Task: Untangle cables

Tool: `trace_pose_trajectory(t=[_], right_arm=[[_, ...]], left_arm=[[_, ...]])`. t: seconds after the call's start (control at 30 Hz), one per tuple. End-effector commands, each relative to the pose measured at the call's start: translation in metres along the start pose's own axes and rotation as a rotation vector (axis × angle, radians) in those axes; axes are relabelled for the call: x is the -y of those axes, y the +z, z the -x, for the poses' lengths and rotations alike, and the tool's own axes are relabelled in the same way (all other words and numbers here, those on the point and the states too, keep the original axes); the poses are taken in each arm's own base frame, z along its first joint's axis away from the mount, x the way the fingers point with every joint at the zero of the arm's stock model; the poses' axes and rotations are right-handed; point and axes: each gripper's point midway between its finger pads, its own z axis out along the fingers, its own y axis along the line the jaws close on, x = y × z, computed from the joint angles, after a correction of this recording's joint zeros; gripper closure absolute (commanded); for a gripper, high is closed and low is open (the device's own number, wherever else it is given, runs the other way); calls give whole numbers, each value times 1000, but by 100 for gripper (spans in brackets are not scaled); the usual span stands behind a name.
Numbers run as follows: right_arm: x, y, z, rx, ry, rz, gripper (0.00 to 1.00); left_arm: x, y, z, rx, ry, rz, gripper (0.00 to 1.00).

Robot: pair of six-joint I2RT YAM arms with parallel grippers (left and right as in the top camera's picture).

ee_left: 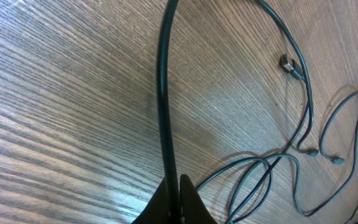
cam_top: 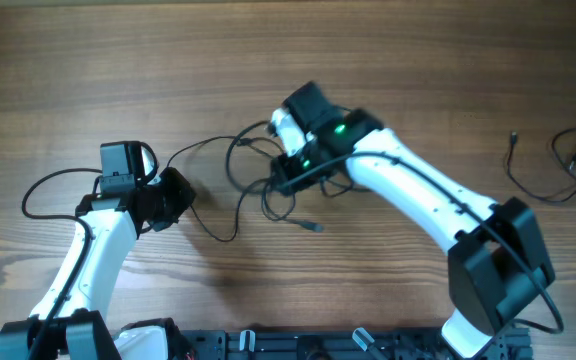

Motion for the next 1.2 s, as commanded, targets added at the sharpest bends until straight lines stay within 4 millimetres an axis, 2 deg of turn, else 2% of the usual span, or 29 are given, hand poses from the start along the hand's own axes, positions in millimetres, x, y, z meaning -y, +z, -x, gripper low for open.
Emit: trace_pose_trajectory(t=[0.0,0.3,0.53,0.63,1.0,1.17], right_arm=[[-4,26,-7,11,-22,-65,50],[-15,52,-11,89,103,-82,48],[-13,59,-12,113,143,-70,49],[-13,62,-11,115,145,-68,52],[0,98,-28,41,258,-86,57],[1,102,-28,39,267,-87,79]], left_arm=[[-1,-2,1,19,31,11,96],[-2,-2,0,14,29,14,96],[-2,-2,0,13,29,15,96],[-2,-2,0,13,28,15,96],[-3,-2,-1,10,27,17,96],[-3,-2,-1,10,27,17,96]])
